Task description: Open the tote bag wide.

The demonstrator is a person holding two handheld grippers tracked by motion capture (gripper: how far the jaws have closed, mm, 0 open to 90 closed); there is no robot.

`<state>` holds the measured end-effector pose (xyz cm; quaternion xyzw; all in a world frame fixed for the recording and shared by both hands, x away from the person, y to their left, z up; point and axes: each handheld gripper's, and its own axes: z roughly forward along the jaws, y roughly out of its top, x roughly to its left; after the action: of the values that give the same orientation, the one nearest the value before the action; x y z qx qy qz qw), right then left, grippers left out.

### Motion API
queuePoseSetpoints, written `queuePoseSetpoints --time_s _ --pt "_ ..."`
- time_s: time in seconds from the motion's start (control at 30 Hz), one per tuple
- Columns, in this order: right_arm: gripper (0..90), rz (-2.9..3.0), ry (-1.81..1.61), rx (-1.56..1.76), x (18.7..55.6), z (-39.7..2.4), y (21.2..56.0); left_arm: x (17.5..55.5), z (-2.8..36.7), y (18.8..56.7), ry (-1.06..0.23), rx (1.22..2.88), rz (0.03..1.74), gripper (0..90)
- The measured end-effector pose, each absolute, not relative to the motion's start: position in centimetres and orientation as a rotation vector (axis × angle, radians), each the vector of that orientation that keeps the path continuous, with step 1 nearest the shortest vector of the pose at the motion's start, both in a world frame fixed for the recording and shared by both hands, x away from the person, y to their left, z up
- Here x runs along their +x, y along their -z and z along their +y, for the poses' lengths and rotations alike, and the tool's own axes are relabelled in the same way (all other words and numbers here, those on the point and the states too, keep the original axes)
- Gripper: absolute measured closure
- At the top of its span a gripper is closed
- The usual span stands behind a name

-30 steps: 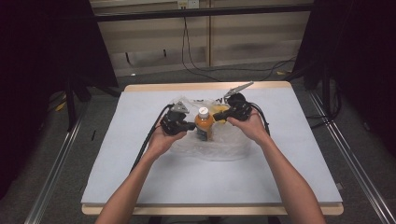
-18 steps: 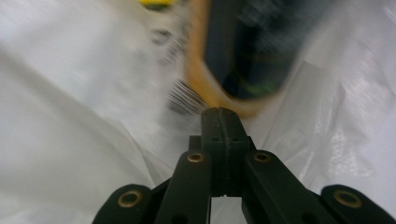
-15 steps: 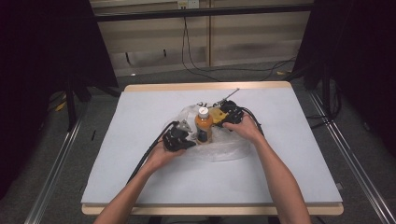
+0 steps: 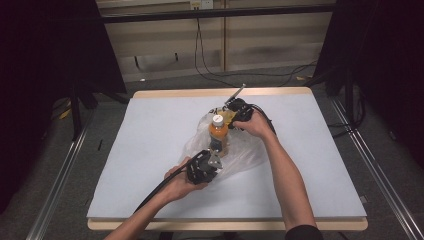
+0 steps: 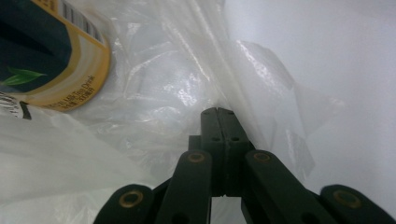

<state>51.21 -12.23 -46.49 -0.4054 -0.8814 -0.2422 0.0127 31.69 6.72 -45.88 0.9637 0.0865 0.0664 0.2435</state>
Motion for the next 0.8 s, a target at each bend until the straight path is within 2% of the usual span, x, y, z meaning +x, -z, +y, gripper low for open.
queuePoseSetpoints --time_s 0.3,0.4,0.57,0.8 --pt "90.0 -2.818 0.609 -1.388 54.4 -11.9 46.1 30.3 6.8 45.8 -0.114 2.631 0.172 90.0" --pt "90.0 -2.805 0.631 -1.409 54.8 -12.1 46.2 30.1 7.1 45.8 -0.081 2.626 0.156 90.0" --pt "90.0 -2.805 0.633 -1.611 55.1 -12.4 46.3 28.8 7.1 45.8 -0.102 2.63 0.118 90.0" --pt "90.0 -2.883 0.59 -1.646 55.3 -12.3 46.3 27.9 7.4 45.7 -0.049 2.624 0.1 90.0"
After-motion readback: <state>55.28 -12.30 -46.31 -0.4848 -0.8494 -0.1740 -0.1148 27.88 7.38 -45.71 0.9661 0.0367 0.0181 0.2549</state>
